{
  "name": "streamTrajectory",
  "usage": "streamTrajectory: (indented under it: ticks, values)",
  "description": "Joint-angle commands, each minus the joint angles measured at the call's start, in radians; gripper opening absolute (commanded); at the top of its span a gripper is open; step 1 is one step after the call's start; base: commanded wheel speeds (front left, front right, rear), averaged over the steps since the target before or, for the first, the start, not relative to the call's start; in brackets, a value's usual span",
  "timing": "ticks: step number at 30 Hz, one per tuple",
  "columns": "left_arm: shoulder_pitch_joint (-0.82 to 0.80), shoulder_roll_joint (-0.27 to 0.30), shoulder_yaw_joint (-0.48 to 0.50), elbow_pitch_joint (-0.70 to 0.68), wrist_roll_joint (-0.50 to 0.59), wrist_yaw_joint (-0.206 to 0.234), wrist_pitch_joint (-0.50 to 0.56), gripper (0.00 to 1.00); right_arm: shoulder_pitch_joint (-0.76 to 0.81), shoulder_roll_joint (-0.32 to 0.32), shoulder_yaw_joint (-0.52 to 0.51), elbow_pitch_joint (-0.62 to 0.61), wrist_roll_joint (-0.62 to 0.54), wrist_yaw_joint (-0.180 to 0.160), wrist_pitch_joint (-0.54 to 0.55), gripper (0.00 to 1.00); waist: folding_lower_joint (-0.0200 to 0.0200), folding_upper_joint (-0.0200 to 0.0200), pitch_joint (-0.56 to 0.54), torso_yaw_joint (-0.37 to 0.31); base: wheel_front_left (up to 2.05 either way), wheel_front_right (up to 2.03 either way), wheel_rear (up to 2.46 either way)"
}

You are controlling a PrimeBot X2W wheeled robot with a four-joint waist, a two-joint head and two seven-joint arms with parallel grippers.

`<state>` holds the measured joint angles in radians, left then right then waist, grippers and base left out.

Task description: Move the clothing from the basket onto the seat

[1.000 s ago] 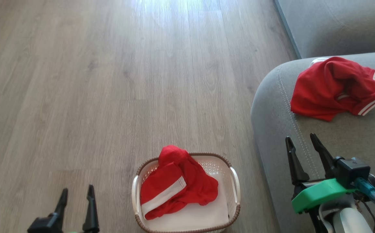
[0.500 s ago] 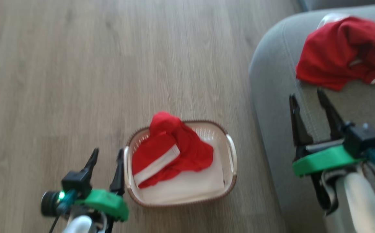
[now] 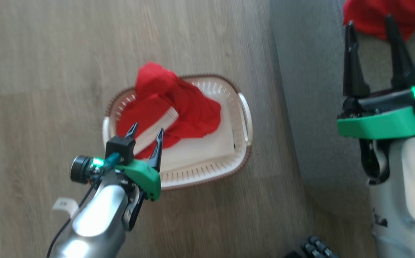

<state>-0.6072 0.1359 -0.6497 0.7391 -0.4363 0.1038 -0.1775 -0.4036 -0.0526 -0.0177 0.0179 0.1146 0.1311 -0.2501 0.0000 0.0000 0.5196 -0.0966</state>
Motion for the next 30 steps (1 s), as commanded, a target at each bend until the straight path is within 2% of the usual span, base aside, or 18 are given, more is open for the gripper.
streamTrajectory:
  ticks: [1,11,20,30]
  values:
    - [-0.032,0.003,0.015,0.017,0.012,-0.009,-0.006,1.0,-0.021,0.002,0.024,-0.046,0.006,0.0,-0.009,1.0,0.0,0.0,0.106,-0.047,0.0,0.0,0.0]
    - [-0.213,-0.049,-0.026,0.279,0.032,-0.062,-0.017,1.0,-0.112,0.002,0.062,-0.133,0.009,0.0,-0.011,1.0,0.0,0.0,0.265,-0.081,0.0,0.0,0.0]
    - [-0.329,-0.063,-0.045,0.425,0.045,-0.059,-0.023,1.0,-0.137,0.002,0.079,-0.187,0.017,0.0,-0.011,1.0,0.0,0.0,0.344,-0.102,0.0,0.0,0.0]
    - [-0.414,-0.049,-0.05,0.508,0.047,-0.04,-0.034,1.0,-0.142,0.002,0.088,-0.223,0.032,0.0,-0.012,1.0,0.0,0.0,0.402,-0.123,0.0,0.0,0.0]
